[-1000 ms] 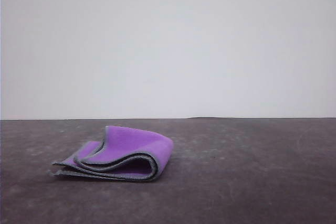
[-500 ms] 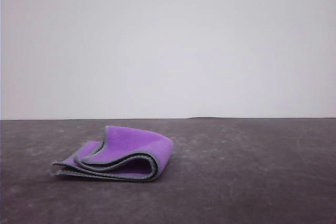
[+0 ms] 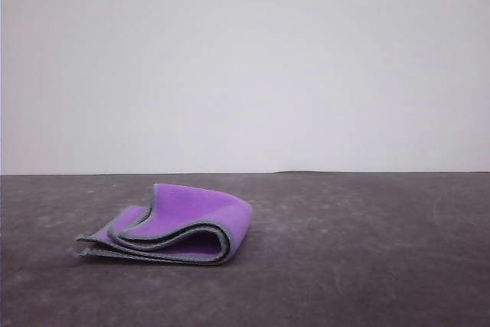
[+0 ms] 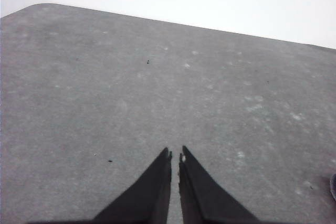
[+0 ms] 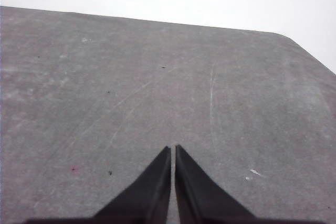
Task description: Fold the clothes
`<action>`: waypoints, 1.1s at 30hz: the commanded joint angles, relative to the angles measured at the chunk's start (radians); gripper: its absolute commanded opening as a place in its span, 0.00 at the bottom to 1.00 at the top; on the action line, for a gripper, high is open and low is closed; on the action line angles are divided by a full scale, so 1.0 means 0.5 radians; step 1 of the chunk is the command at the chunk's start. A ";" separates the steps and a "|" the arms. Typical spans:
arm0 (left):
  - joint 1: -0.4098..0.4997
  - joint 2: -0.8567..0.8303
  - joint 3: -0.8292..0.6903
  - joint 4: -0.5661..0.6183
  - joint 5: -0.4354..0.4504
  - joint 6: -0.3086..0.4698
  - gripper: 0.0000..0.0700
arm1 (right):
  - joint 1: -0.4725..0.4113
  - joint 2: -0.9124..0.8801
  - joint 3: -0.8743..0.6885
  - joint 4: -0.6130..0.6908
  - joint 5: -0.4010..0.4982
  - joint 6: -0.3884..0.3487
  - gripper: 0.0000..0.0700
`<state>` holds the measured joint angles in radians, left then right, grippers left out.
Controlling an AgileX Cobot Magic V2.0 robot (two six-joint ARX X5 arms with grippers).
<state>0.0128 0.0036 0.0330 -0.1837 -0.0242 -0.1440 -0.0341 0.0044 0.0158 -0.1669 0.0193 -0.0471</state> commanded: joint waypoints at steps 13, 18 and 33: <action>0.001 0.002 -0.040 -0.010 -0.004 -0.005 0.02 | -0.002 -0.002 -0.008 0.022 0.001 0.024 0.01; 0.001 0.002 -0.040 -0.010 -0.004 -0.005 0.02 | -0.002 -0.002 -0.008 0.022 0.001 0.024 0.01; 0.001 0.002 -0.040 -0.010 -0.004 -0.005 0.02 | -0.002 -0.002 -0.008 0.022 0.001 0.024 0.01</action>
<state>0.0128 0.0036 0.0330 -0.1837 -0.0242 -0.1439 -0.0341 0.0044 0.0158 -0.1669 0.0193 -0.0471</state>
